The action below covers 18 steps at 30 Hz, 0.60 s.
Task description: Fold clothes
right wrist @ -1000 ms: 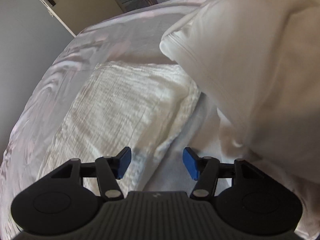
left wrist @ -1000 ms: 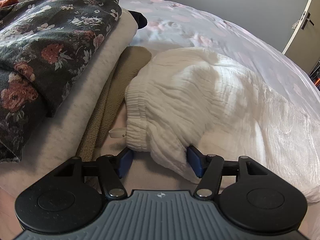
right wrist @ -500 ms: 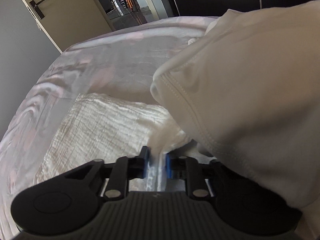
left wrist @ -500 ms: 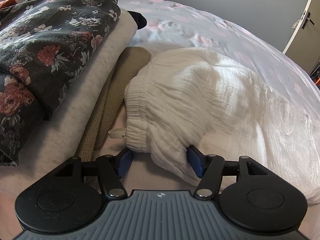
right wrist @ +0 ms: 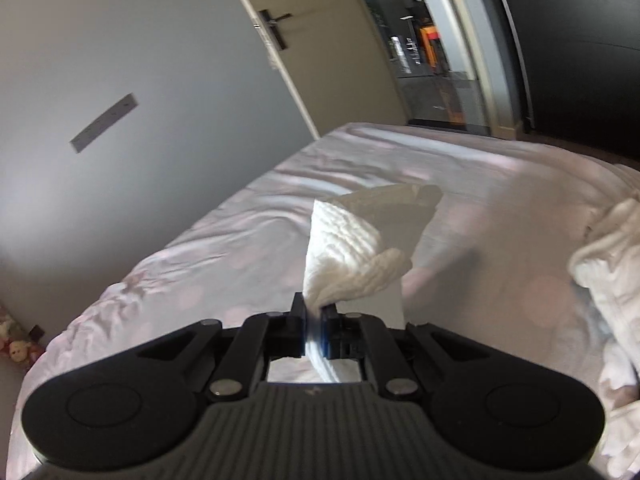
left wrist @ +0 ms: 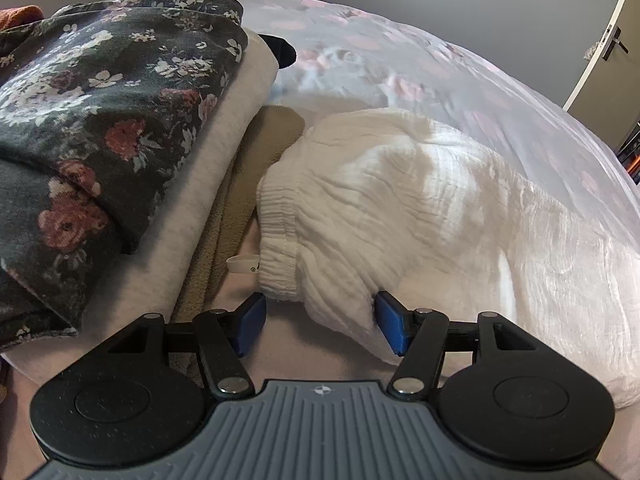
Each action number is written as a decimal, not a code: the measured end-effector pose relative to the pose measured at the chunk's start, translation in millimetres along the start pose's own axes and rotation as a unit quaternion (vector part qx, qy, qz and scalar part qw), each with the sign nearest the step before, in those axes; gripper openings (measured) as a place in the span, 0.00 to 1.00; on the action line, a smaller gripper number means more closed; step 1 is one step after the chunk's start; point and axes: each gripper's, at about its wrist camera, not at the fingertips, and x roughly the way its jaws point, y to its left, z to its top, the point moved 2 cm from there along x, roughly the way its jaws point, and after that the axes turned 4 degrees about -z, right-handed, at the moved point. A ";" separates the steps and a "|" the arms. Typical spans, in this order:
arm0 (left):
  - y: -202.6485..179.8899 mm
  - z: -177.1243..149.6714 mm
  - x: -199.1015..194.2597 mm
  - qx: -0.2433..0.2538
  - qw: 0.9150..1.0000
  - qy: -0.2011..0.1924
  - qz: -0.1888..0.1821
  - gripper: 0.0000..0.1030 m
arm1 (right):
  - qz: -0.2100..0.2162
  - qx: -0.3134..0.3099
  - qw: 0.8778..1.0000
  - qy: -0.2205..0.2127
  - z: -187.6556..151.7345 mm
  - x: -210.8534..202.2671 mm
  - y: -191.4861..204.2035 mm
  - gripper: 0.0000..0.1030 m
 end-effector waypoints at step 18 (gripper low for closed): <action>25.4 20.6 -25.8 -0.002 0.995 -0.067 -0.076 0.33 | 0.241 -0.170 0.953 0.076 -195.7 -54.1 327.4 0.08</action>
